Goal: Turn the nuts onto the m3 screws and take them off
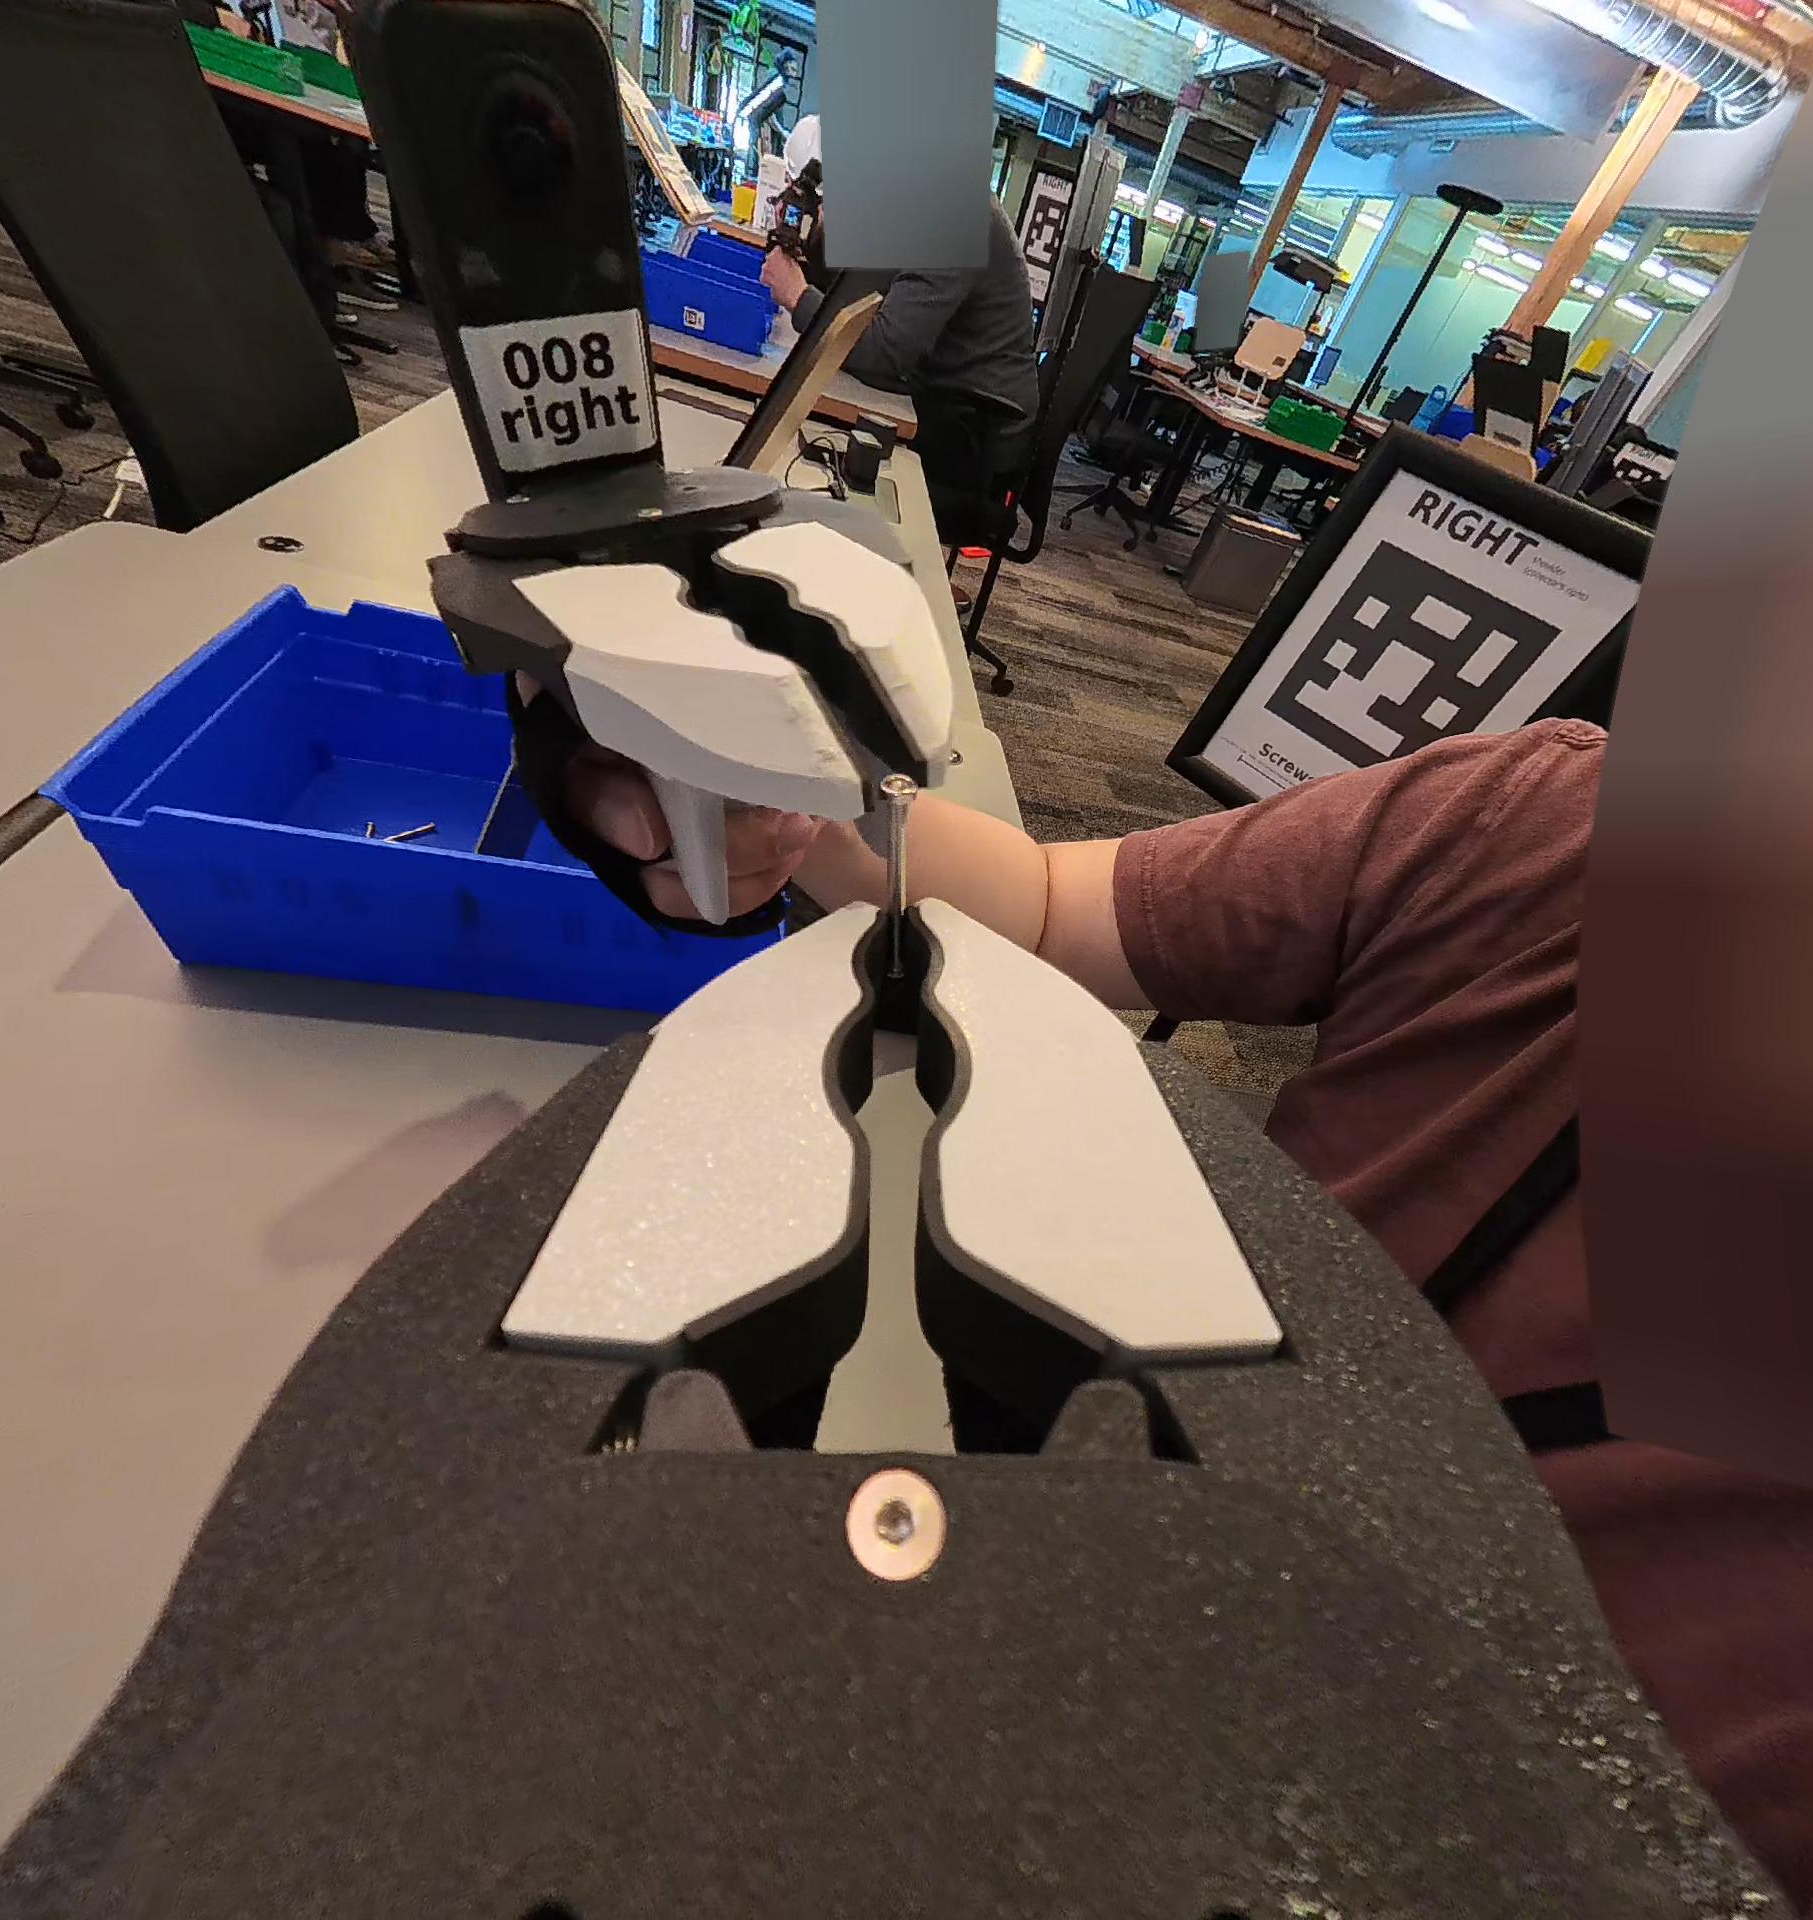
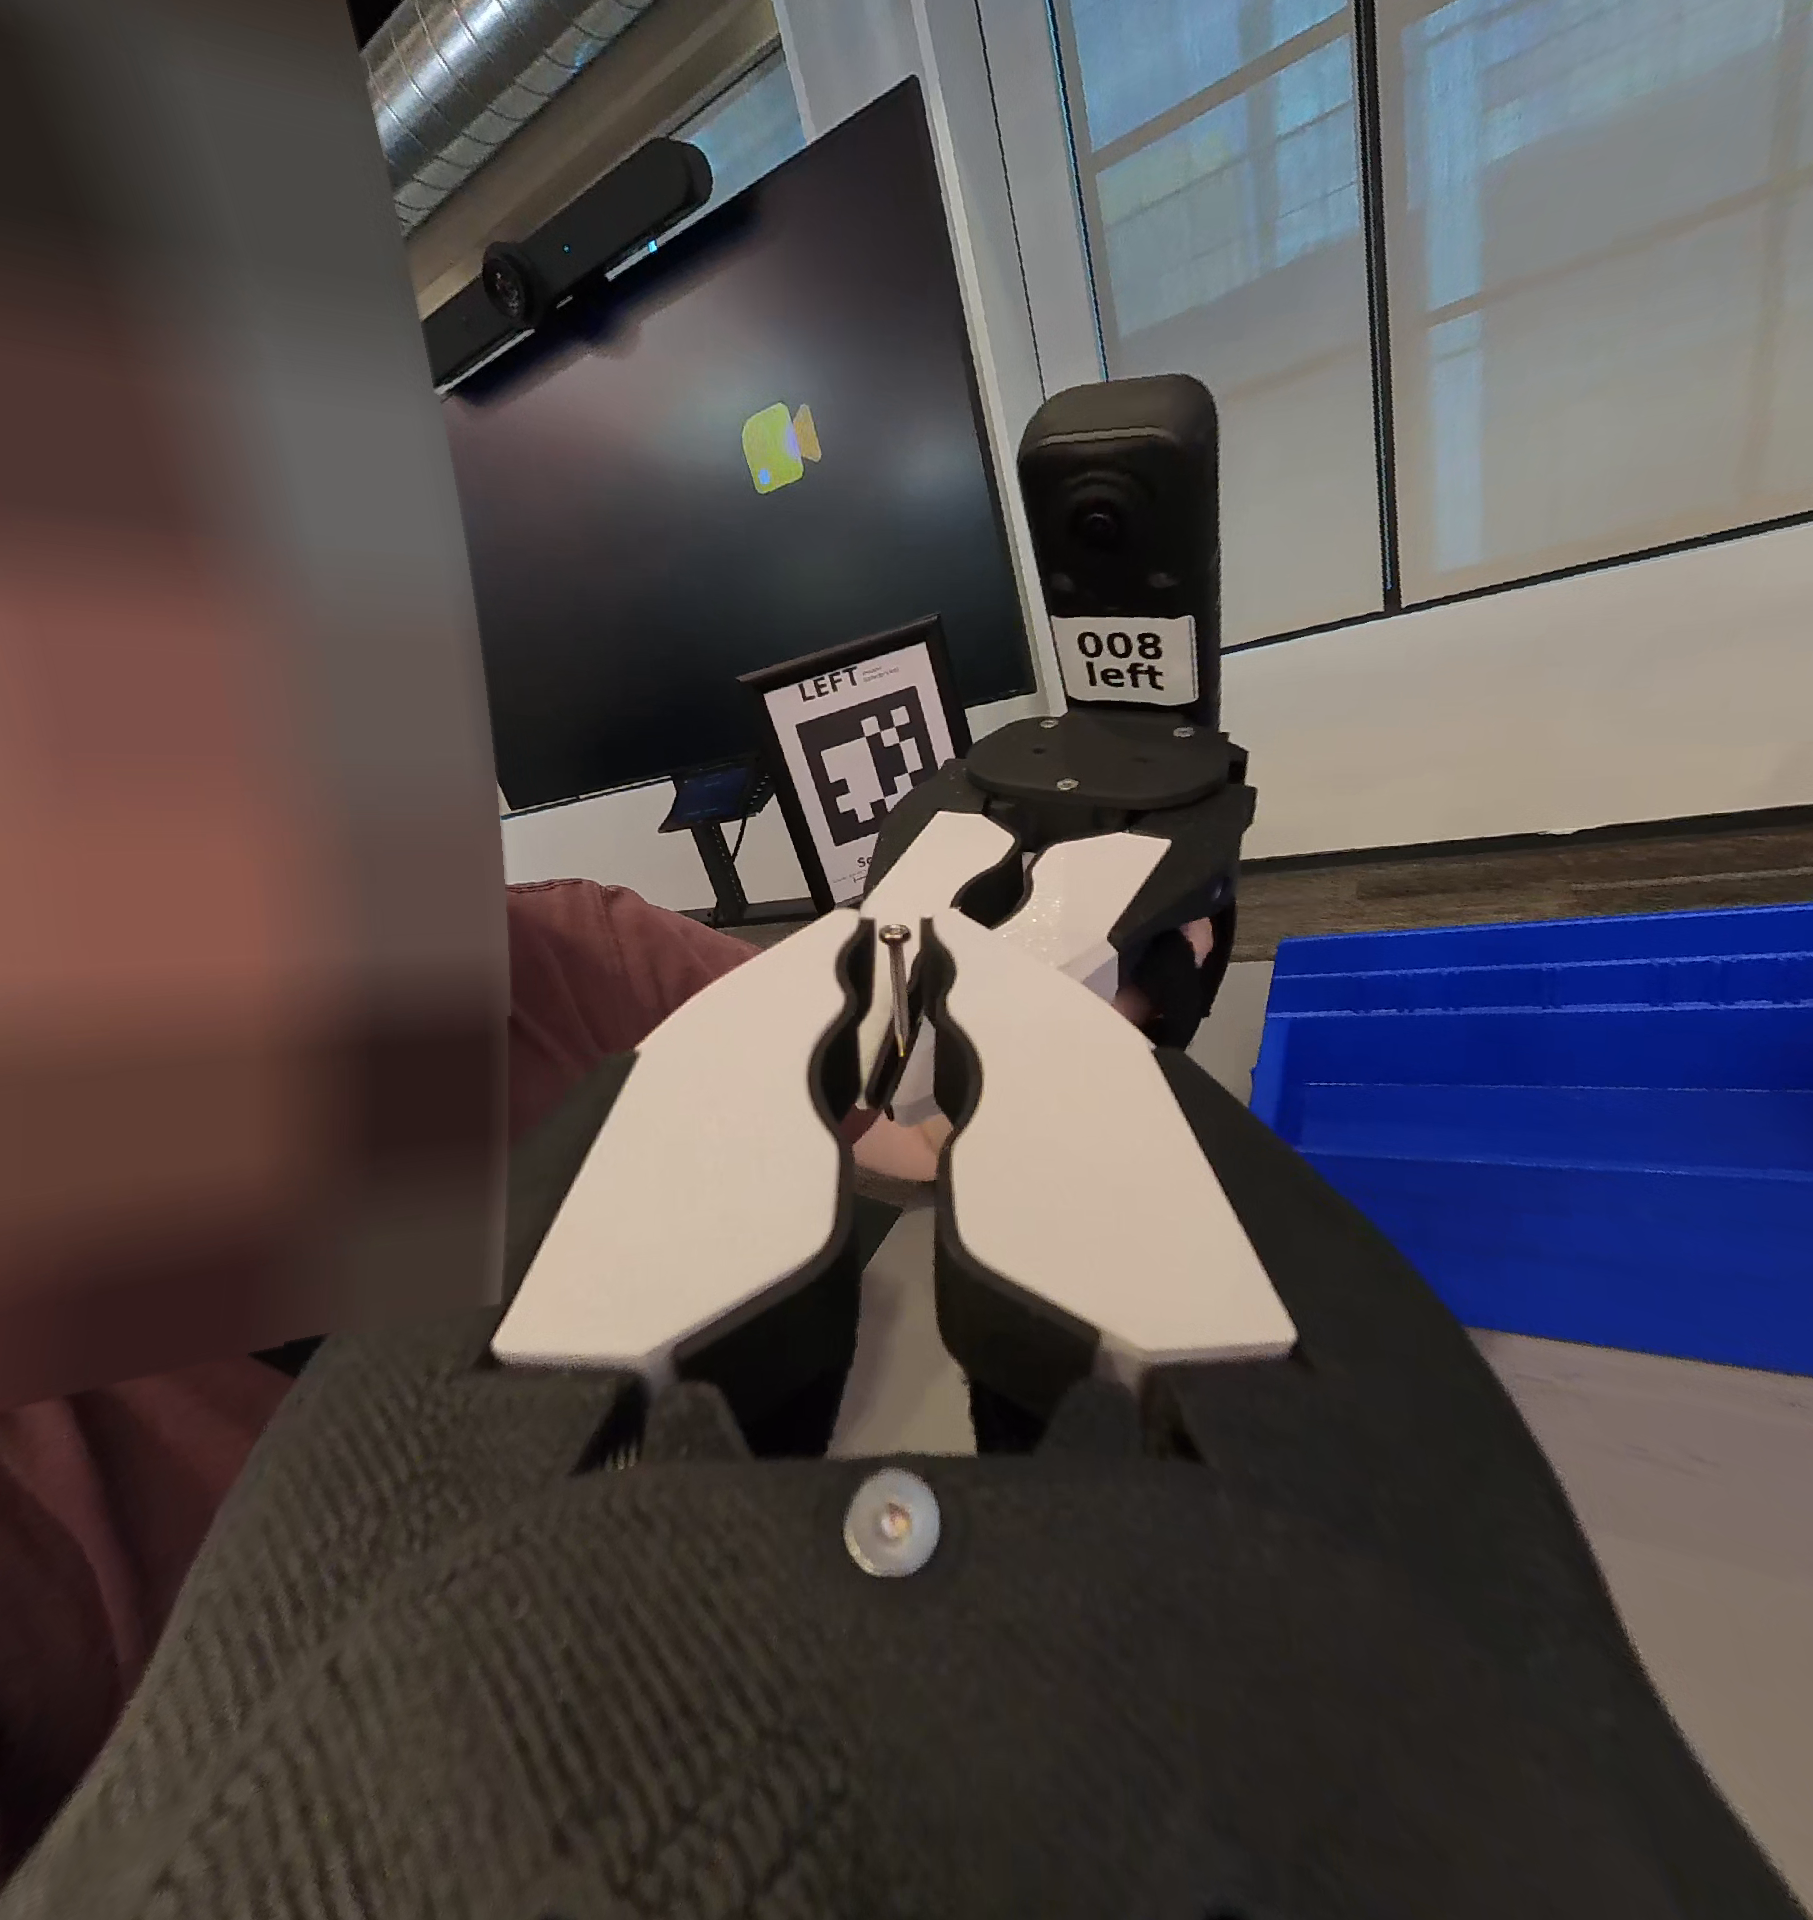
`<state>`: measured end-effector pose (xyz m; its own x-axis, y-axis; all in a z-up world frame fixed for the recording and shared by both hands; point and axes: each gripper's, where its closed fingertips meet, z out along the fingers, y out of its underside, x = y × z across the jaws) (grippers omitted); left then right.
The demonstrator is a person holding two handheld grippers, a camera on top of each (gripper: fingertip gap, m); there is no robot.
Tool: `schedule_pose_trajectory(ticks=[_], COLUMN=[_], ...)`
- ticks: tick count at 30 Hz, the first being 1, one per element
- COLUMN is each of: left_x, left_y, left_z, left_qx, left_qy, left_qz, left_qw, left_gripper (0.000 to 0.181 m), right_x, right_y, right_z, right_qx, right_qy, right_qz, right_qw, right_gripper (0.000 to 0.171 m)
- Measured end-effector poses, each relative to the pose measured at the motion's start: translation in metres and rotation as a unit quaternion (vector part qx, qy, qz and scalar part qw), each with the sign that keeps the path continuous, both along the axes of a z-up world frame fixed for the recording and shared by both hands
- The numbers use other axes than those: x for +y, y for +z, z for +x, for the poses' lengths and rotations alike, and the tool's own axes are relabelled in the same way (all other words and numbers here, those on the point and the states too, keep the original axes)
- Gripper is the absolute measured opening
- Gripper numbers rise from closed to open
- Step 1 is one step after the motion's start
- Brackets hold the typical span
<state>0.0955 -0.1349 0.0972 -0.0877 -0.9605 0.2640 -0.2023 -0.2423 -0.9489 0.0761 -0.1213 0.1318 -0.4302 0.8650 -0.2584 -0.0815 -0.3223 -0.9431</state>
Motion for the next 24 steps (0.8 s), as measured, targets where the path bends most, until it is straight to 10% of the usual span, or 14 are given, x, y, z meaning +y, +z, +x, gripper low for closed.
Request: schedule_pose_trajectory(ticks=[15,24], left_x=[-0.004,-0.049], left_y=[-0.001,0.005], left_z=[0.001,0.006], left_qx=[-0.001,-0.039], left_qy=[-0.014,-0.185], left_qz=[-0.004,-0.12], left_qw=[1.0,0.975], left_gripper=[0.002,0.002], right_x=[-0.006,-0.037], right_y=[-0.002,0.006], right_z=[0.0,0.013], right_qx=[0.002,0.08], right_qy=[0.024,0.182], right_qz=[0.011,-0.029], right_qw=[1.0,0.98], right_gripper=[0.006,0.006])
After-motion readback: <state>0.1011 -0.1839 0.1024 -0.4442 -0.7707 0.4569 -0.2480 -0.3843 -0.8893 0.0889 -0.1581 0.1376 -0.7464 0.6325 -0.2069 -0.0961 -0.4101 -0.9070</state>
